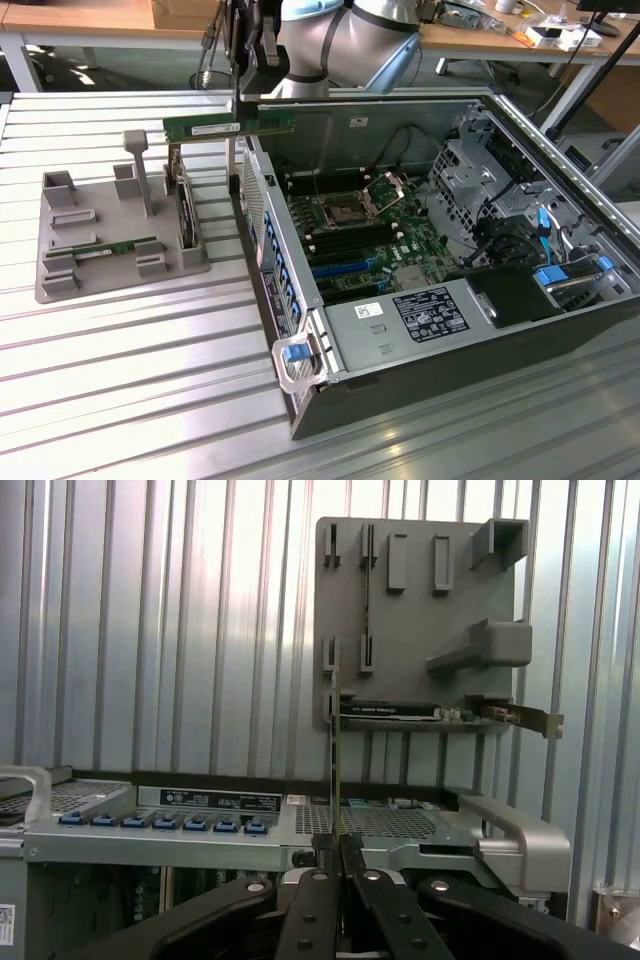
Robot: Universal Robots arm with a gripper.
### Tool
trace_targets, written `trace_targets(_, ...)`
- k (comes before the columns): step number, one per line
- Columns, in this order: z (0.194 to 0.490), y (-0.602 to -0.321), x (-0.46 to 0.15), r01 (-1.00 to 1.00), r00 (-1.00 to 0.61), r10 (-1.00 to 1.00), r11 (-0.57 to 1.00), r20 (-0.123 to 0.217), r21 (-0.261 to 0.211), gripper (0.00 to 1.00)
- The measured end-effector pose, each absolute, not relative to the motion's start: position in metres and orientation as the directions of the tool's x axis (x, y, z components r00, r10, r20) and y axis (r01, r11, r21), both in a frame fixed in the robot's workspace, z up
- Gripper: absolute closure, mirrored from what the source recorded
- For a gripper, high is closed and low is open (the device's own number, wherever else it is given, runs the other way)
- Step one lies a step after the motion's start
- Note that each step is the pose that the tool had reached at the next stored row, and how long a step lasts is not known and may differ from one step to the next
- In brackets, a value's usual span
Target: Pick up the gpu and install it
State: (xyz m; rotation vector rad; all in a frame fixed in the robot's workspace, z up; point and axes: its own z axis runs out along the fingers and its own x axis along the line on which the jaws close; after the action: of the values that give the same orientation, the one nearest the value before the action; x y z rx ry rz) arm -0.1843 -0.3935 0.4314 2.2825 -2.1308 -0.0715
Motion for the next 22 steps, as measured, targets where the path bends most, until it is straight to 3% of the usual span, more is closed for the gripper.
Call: trace_targets(22, 0.431, -0.393, -0.146, -0.997, 0.068, -0.997, -0.069, -0.021, 0.045, 0.88)
